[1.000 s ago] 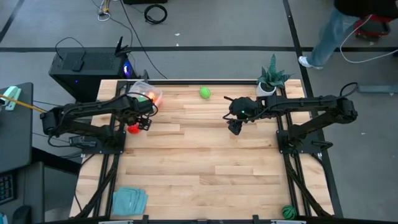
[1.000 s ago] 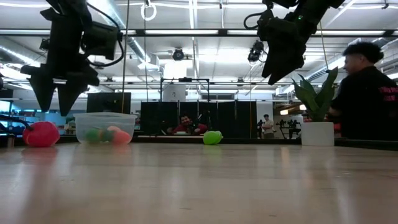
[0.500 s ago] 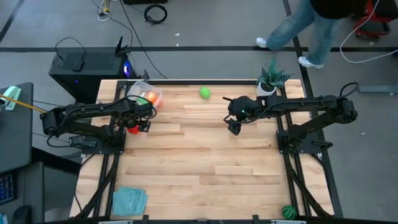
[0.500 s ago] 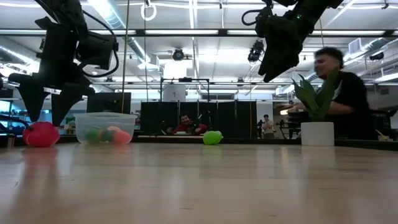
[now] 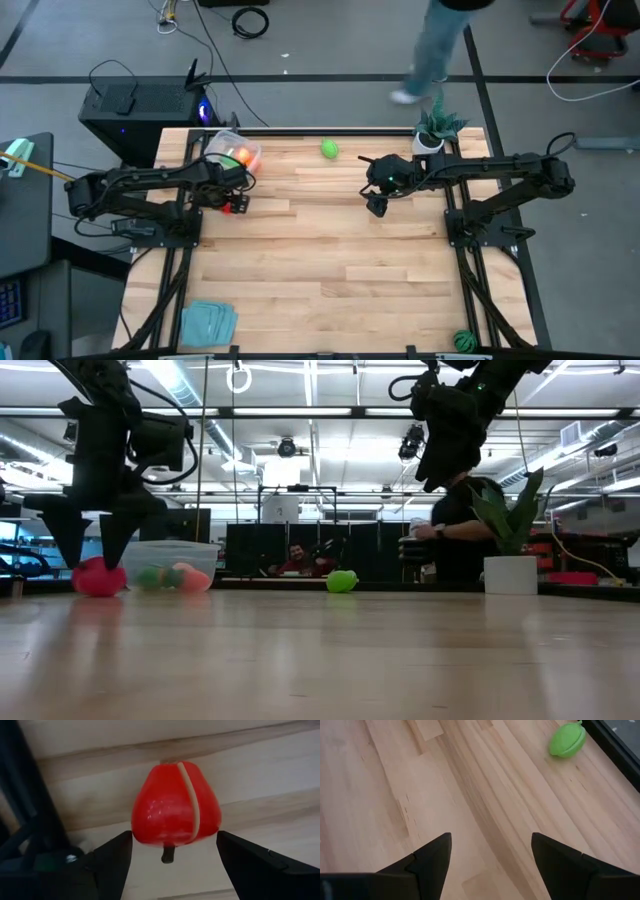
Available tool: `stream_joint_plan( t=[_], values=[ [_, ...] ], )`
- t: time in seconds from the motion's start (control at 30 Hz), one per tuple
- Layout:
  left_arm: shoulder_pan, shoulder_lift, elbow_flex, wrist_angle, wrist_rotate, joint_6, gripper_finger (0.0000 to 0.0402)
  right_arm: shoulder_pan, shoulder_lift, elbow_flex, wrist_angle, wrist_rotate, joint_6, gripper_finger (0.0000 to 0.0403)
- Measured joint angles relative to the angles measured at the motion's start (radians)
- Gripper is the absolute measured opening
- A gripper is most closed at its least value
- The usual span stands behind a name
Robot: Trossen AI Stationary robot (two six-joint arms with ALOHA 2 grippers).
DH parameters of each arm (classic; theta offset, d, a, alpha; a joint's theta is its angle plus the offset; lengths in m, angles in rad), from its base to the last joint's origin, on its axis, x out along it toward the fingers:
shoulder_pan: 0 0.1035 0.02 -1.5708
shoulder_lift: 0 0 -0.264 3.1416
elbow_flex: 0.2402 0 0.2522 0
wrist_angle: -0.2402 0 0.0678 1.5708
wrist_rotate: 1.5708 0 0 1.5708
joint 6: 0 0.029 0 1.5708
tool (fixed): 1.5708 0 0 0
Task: Pick and placing Produce into tupperware
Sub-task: Put the red apple into the transparent bin
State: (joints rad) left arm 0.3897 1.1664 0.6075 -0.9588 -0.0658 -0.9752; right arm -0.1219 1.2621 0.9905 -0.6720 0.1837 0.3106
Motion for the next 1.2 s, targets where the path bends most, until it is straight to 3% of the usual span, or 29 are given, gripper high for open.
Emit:
stream_joint_plan(
  t=[0.93,1.2],
  values=[
    [0.024,-0.003,0.002,0.057,-0.038,0.109,0.0295,0.000,0.000,0.000,0.000,-0.001,0.000,0.0280],
    [0.059,-0.003,0.081,0.040,-0.038,0.143,0.0295,0.000,0.000,0.000,0.000,-0.001,0.004,0.0280]
  ],
)
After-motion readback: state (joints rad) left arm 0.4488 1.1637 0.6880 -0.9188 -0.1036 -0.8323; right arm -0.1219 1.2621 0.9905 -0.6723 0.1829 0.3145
